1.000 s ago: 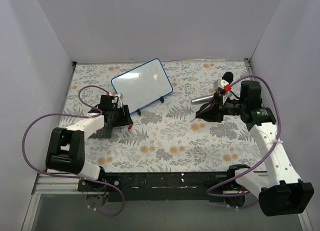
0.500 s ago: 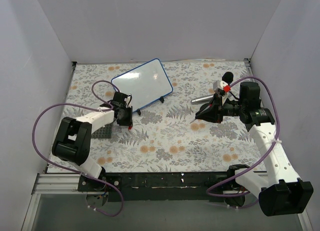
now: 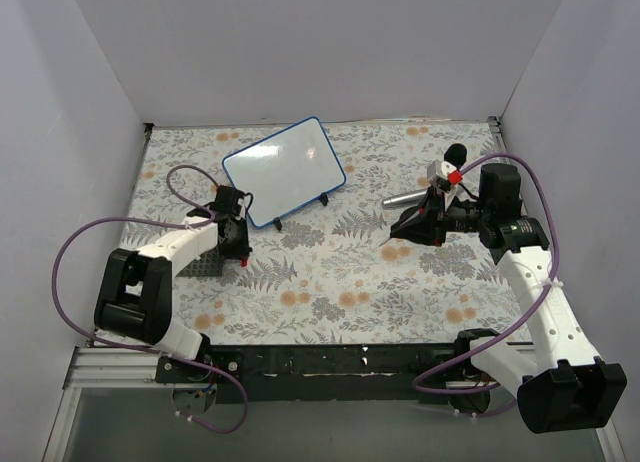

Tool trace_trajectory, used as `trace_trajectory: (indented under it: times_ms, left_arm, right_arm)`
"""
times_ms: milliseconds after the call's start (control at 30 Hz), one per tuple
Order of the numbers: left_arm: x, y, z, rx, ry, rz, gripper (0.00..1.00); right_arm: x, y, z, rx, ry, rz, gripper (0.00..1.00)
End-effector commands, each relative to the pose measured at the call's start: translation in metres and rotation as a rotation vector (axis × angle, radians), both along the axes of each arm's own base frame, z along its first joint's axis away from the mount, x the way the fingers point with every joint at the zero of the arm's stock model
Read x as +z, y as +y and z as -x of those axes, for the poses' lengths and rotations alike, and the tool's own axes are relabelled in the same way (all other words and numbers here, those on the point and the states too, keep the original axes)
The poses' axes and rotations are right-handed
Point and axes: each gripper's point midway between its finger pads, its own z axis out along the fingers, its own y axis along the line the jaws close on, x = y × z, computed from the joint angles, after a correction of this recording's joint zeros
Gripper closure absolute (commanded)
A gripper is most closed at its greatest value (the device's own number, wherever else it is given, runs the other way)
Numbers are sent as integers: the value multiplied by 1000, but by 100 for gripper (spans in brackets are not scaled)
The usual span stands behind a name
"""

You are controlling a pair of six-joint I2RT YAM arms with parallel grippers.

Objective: Write a sentence on the whiteboard
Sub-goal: Move the pen cap to the center of the board, then pick up the whiteboard from the center of the board.

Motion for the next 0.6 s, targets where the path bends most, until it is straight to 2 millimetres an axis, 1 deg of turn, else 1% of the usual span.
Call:
trace_trajectory:
  times_ms: [0, 33, 100, 167, 233, 300, 333, 367, 400, 433, 467, 533, 567]
  left_arm:
    - [11, 22, 0, 108, -27, 6, 82]
    - [12, 22, 0, 116, -23, 22, 79]
    - [12, 22, -1, 123, -26, 30, 64]
    - [19, 21, -5, 128, -47, 41, 54]
    - [40, 17, -13, 134, -114, 76, 48]
    - [64, 10, -25, 122, -200, 127, 29]
    - [86, 4, -31, 93, -267, 172, 21]
    - [103, -2, -40, 73, -335, 212, 12]
    - [115, 0, -46, 78, -388, 234, 2]
    - [127, 0, -49, 60, -436, 265, 2]
    - [141, 0, -61, 43, -503, 296, 2]
    - [152, 6, -72, 26, -544, 399, 2]
    - [155, 8, -85, 28, -558, 456, 2]
  right_arm:
    - [9, 1, 6, 26, -43, -29, 99]
    - [9, 1, 7, 26, -46, -29, 99]
    - [10, 1, 8, 28, -47, -30, 99]
    - [11, 1, 8, 28, -50, -30, 99]
    - [10, 1, 9, 30, -53, -30, 99]
    - [9, 1, 9, 31, -52, -28, 99]
    - [9, 1, 8, 31, -52, -28, 99]
    - [9, 1, 8, 36, -53, -29, 99]
    - [10, 1, 8, 41, -49, -30, 99]
    - [10, 1, 8, 44, -49, -31, 99]
    - [10, 1, 8, 46, -47, -32, 99]
    - [11, 2, 7, 54, -41, -34, 99]
    - [11, 2, 7, 55, -41, -35, 99]
